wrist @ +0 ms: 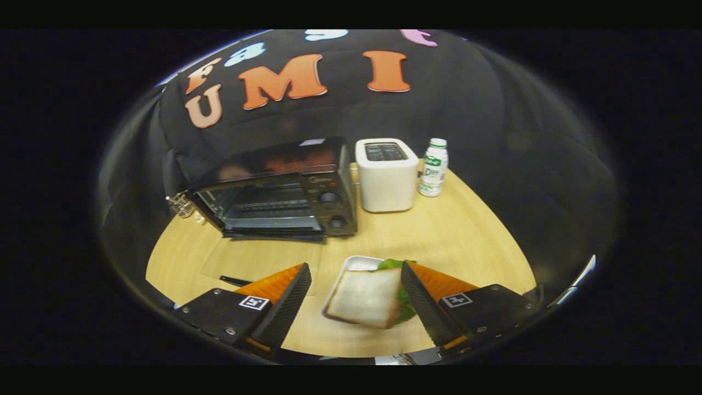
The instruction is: Open the toaster oven, put the food inside, and close the toaster oven door.
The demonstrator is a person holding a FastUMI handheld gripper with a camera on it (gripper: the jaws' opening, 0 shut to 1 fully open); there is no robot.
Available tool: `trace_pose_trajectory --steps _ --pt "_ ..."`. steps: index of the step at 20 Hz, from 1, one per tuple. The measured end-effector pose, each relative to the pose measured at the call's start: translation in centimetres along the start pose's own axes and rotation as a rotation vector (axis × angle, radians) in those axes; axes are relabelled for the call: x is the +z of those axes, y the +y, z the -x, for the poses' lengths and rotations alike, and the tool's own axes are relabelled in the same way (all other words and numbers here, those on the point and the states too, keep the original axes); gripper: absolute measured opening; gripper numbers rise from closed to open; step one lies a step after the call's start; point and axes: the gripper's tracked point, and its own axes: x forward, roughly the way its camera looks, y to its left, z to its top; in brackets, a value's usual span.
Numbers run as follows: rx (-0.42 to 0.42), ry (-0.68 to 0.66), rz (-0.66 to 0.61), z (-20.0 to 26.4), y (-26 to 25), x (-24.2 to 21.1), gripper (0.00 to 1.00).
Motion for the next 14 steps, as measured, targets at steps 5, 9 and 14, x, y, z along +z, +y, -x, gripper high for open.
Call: trace_pose_trajectory --steps 5,9,14 --pt "-0.044 0.111 -0.069 -1.9 -3.4 -4.3 0.99" --pt "-0.016 0.176 -0.147 -3.5 -3.2 -6.0 0.99" --pt "0.072 0.184 -0.237 -4.5 -2.5 -5.5 0.71"
